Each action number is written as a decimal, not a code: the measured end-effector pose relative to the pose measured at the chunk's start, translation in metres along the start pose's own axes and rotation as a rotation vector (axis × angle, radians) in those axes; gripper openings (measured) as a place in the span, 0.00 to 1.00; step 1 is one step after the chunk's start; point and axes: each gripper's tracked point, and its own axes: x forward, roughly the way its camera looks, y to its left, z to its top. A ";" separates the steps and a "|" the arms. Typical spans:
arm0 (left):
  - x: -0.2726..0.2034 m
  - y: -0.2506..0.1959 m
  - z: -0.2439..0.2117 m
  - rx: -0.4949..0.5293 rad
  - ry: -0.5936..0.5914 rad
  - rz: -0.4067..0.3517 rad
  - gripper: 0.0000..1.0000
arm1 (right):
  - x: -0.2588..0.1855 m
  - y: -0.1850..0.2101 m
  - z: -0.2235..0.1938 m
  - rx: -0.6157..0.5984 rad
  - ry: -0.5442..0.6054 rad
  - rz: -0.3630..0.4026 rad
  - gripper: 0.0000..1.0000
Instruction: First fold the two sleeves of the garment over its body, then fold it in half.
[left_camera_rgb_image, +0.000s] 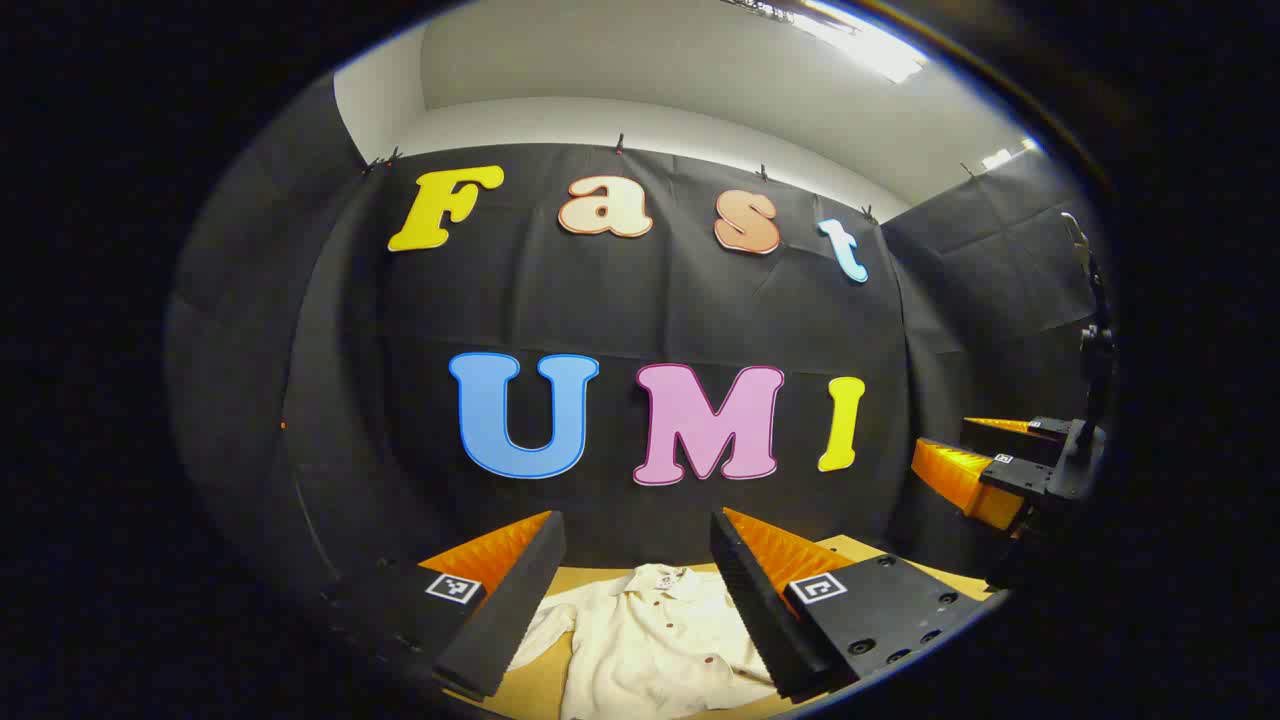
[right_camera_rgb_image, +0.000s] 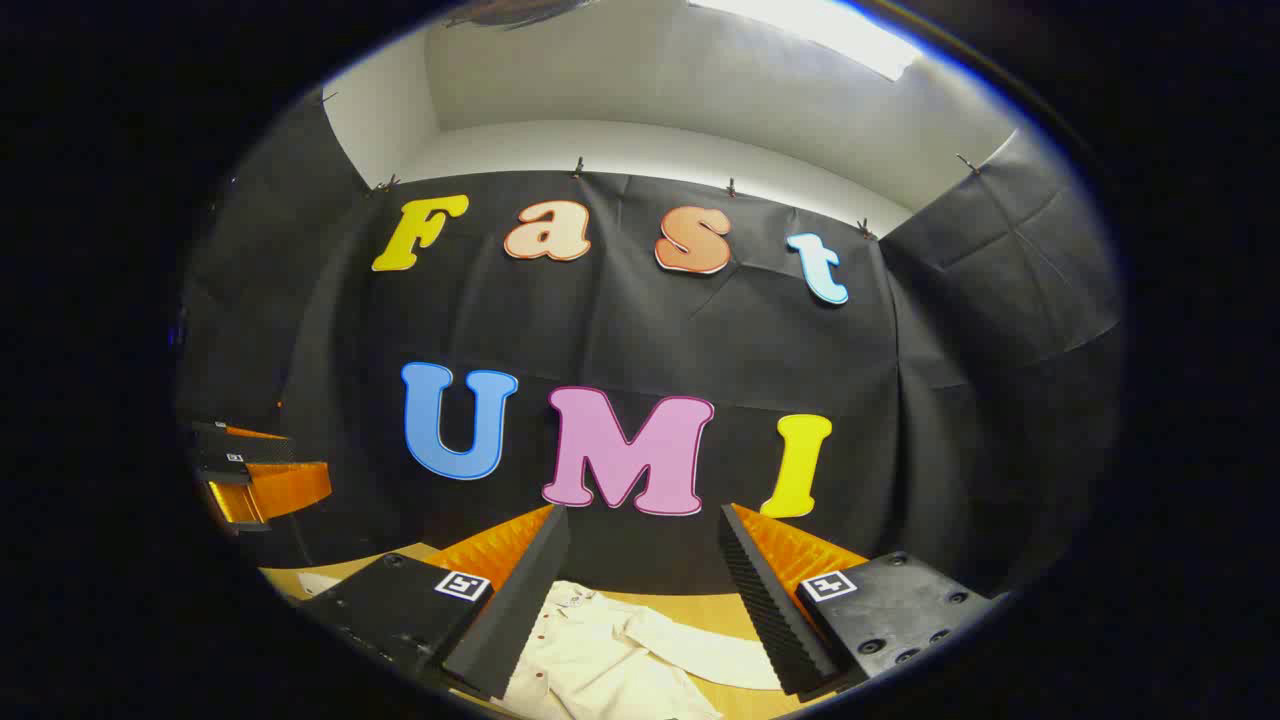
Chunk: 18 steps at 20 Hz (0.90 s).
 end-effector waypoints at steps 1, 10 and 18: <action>0.008 -0.001 -0.003 0.009 0.002 -0.002 0.96 | 0.005 -0.005 -0.005 -0.002 0.014 -0.011 0.96; 0.038 -0.007 -0.019 0.005 0.025 -0.004 0.96 | 0.024 -0.019 -0.030 -0.003 0.058 -0.023 0.96; 0.042 0.000 -0.026 0.011 0.042 0.015 0.96 | 0.034 -0.017 -0.049 0.002 0.093 -0.009 0.96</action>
